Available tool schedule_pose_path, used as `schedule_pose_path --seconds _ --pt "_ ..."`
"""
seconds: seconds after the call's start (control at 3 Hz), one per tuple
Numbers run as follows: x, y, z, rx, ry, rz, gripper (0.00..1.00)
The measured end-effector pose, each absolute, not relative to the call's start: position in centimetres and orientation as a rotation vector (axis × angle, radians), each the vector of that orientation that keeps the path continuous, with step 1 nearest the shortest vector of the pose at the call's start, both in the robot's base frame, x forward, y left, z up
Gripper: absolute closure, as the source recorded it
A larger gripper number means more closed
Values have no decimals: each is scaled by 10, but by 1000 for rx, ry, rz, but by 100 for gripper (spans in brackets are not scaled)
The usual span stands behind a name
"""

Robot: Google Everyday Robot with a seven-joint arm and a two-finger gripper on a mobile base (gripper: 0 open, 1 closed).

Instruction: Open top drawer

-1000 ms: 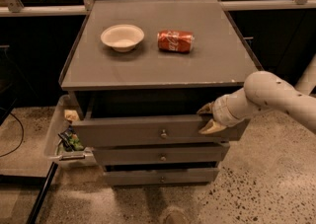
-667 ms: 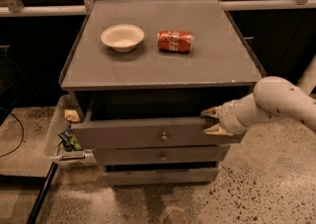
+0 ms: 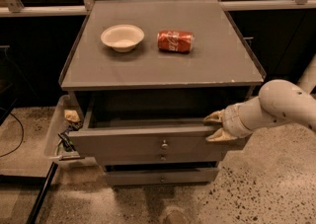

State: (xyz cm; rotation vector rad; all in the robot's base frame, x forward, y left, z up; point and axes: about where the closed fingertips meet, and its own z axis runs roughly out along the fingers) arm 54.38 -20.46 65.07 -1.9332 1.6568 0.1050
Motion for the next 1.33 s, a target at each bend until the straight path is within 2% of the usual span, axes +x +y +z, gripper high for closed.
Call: schedule_pose_path --seconds 0.67,1.0,1.33 --pt "547 -203 643 -1931 1661 133 0" --pt "537 -207 622 -1924 1680 211 18" --pt "531 -212 618 -1911 1692 237 41"
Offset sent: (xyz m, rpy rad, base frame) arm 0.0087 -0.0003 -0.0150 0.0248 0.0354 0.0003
